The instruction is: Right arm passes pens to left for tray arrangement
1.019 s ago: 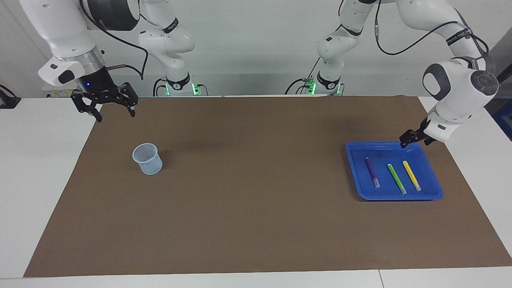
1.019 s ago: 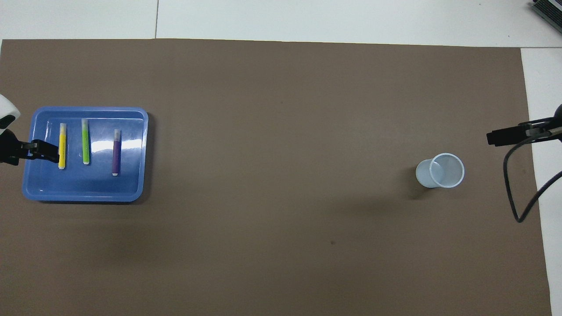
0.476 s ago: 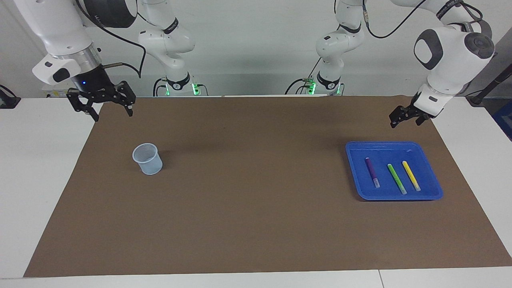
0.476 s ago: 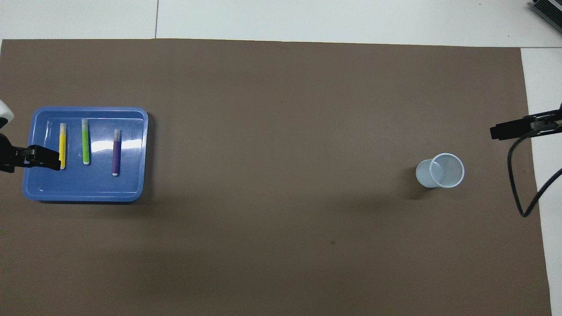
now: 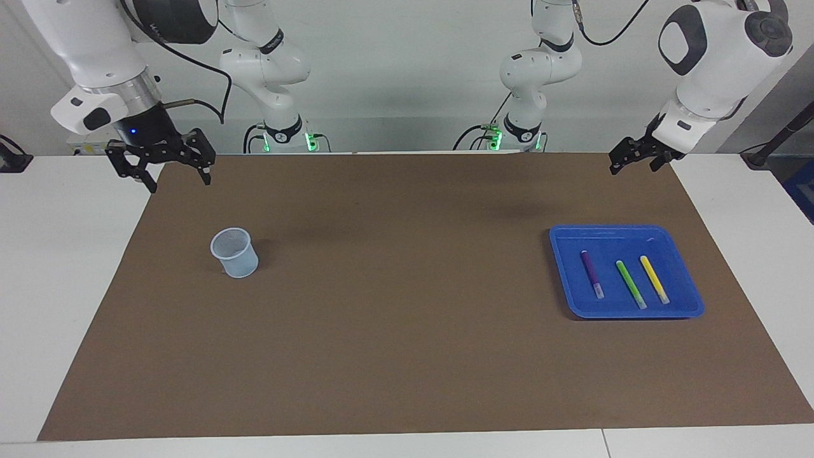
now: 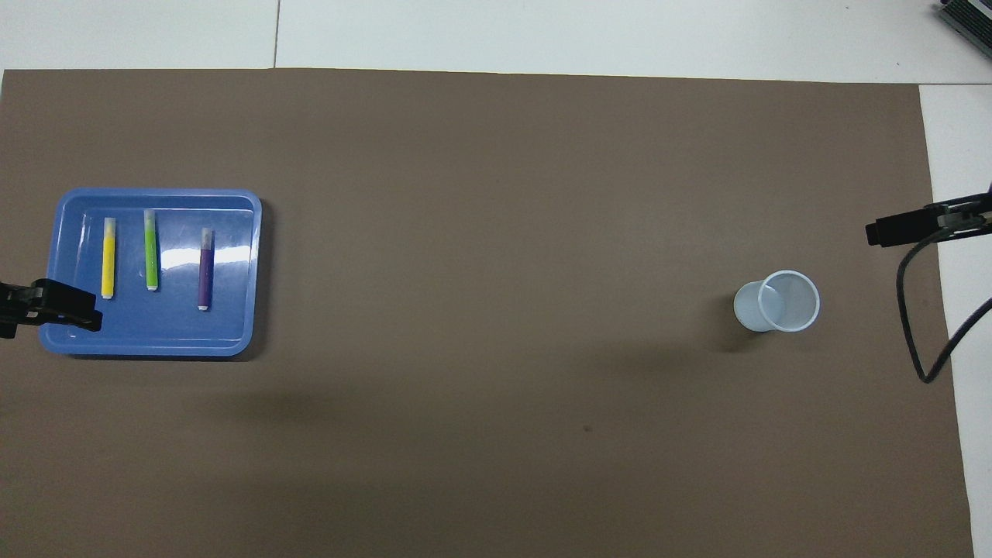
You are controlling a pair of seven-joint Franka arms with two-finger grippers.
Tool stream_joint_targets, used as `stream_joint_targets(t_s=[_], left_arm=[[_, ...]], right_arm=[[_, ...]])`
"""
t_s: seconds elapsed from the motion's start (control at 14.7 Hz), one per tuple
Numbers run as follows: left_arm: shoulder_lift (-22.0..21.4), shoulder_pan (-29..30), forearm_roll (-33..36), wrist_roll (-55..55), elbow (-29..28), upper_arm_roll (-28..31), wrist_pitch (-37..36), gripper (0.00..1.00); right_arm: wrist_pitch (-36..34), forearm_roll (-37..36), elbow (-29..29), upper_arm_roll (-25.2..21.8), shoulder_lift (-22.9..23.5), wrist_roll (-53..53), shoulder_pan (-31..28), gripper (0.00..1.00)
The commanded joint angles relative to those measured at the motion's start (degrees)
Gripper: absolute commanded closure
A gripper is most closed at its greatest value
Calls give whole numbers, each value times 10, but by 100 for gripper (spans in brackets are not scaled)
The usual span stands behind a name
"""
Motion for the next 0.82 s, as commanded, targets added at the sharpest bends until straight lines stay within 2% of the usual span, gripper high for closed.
stream_joint_targets(t_s=[0.0, 0.54, 0.75], left_arm=[[-1, -88, -11, -7, 24, 73, -27, 0], [-6, -91, -7, -4, 33, 66, -18, 0], [-1, -91, -9, -5, 65, 61, -25, 0]], right_arm=[[-17, -7, 13, -4, 3, 14, 6, 0], [-19, -11, 11, -3, -1, 14, 6, 0], [-17, -11, 12, -2, -1, 14, 2, 0]])
